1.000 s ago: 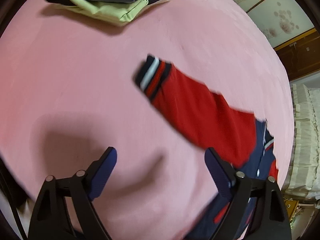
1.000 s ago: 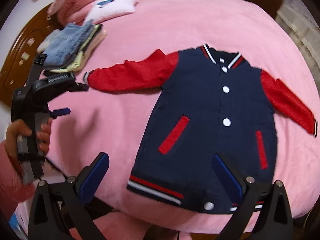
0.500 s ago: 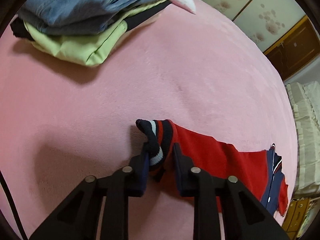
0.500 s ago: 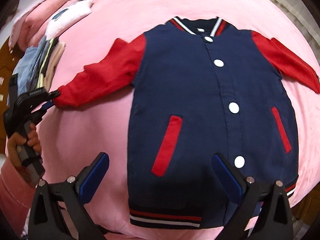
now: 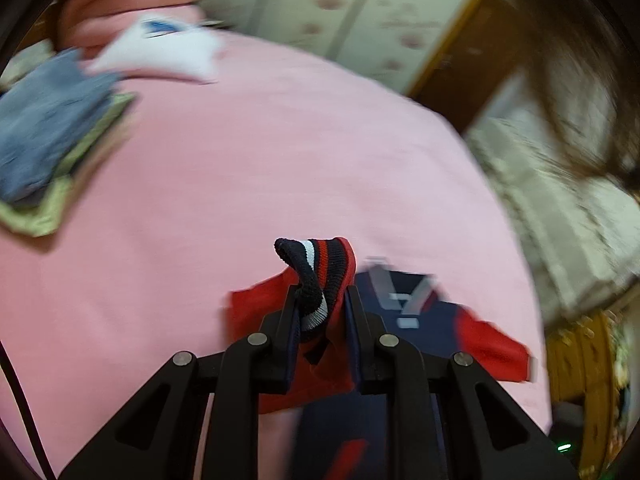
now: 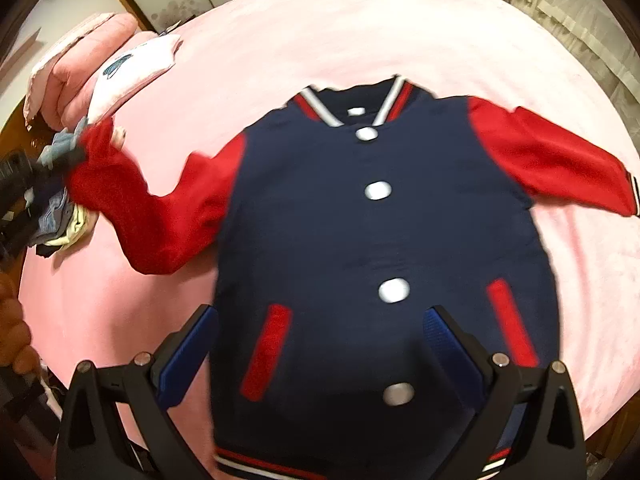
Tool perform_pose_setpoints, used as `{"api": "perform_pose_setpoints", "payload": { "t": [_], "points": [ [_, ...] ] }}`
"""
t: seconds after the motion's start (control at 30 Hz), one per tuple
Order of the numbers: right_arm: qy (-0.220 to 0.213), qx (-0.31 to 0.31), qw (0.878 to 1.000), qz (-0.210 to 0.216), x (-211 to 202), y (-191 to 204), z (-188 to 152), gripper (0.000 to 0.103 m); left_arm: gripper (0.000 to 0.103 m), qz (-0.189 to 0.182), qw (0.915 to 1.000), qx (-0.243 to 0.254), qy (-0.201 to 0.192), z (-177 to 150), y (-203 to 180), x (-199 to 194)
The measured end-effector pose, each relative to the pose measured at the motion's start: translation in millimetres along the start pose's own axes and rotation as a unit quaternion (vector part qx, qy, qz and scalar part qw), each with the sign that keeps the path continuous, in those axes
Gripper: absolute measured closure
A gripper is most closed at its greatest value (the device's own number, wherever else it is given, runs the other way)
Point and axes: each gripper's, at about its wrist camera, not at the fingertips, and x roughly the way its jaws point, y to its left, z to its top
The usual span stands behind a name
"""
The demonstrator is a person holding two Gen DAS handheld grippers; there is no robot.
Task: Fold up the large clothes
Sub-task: 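Carry the red sleeve across the jacket body and lay it down with the left gripper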
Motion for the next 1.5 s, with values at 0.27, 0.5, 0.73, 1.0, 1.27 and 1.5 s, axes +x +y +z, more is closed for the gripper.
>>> {"api": "perform_pose_setpoints", "payload": {
  "t": [0.27, 0.5, 0.73, 1.0, 1.27, 1.5],
  "points": [
    [-0.011, 0.036, 0.999, -0.007, -10.8, -90.7, 9.4, 0.000, 0.023, -0.020, 0.9965, -0.003, 0.081, -31.2, -92.4, 38.2],
    [-0.005, 0.064, 0.994, 0.091, 3.9, -125.8, 23.8, 0.010, 0.019, 0.118, 0.9756, -0.085, 0.165, -64.9, -15.2, 62.3],
    [0.024, 0.072, 0.987, 0.143, 60.1, -106.0, 52.7, 0.058, 0.019, 0.197, 0.9593, -0.114, 0.167, -72.0, 44.7, 61.8],
    [-0.071, 0.068, 0.989, 0.112, 23.5, -126.5, 80.8, 0.091, 0.019, 0.206, 0.9617, -0.083, 0.161, -65.2, 25.4, 69.9],
    [-0.018, 0.032, 0.999, 0.002, 26.8, -157.7, 77.0, 0.071, 0.020, 0.213, 0.9619, -0.022, 0.171, -61.3, -13.7, 97.3],
    [-0.076, -0.019, 0.987, 0.143, 3.6, -117.6, 87.0, 0.051, 0.030, 0.130, 0.9713, 0.026, 0.197, -58.8, -47.5, 120.7]
  ]
}}
